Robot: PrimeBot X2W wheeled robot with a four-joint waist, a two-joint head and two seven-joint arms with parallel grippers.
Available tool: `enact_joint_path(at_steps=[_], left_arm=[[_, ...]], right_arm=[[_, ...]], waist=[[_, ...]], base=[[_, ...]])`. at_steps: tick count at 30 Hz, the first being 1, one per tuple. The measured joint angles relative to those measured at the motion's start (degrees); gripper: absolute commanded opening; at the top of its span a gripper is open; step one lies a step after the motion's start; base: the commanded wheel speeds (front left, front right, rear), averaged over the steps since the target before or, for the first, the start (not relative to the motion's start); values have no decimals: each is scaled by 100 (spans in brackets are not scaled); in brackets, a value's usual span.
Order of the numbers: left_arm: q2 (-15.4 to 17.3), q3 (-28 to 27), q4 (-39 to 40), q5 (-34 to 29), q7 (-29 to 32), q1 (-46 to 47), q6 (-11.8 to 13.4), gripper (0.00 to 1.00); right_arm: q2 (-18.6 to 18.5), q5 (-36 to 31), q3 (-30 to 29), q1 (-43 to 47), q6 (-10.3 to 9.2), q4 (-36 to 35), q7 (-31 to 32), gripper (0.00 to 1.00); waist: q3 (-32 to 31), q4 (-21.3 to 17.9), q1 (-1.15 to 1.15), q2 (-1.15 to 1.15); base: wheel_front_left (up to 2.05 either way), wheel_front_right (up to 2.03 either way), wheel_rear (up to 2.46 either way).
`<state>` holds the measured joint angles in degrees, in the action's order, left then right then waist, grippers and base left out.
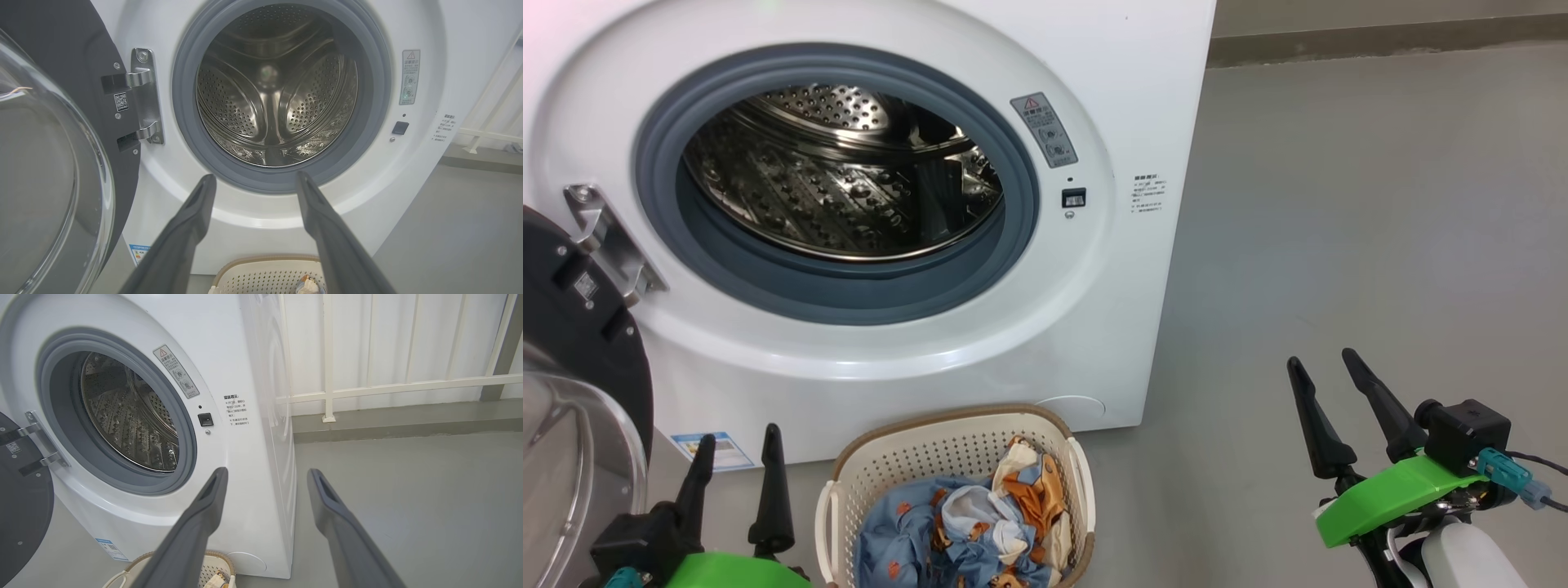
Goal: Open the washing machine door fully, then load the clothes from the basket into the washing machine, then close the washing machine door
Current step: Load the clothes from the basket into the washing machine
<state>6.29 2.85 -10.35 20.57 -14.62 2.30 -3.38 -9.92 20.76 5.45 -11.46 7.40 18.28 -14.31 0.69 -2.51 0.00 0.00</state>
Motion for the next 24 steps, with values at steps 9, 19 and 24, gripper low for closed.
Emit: enact_joint_path(at_steps=[9, 19, 24], left_arm=[[-23, -55, -16, -64, 0, 2, -43, 100], [-57, -109, -30, -121, 0, 2, -45, 100], [-79, -126, -30, -123, 0, 3, -53, 100]], right_arm=[[-1, 0, 10, -1, 0, 1, 0, 100], [-2, 0, 33, -1, 0, -2, 0, 100], [-1, 0, 32, -1, 0, -9, 0, 100]], waist=[[2, 6, 0, 0], [27, 2, 0, 0], [68, -1, 0, 0]], base=[[9, -9, 0], [0, 0, 0], [0, 0, 0]])
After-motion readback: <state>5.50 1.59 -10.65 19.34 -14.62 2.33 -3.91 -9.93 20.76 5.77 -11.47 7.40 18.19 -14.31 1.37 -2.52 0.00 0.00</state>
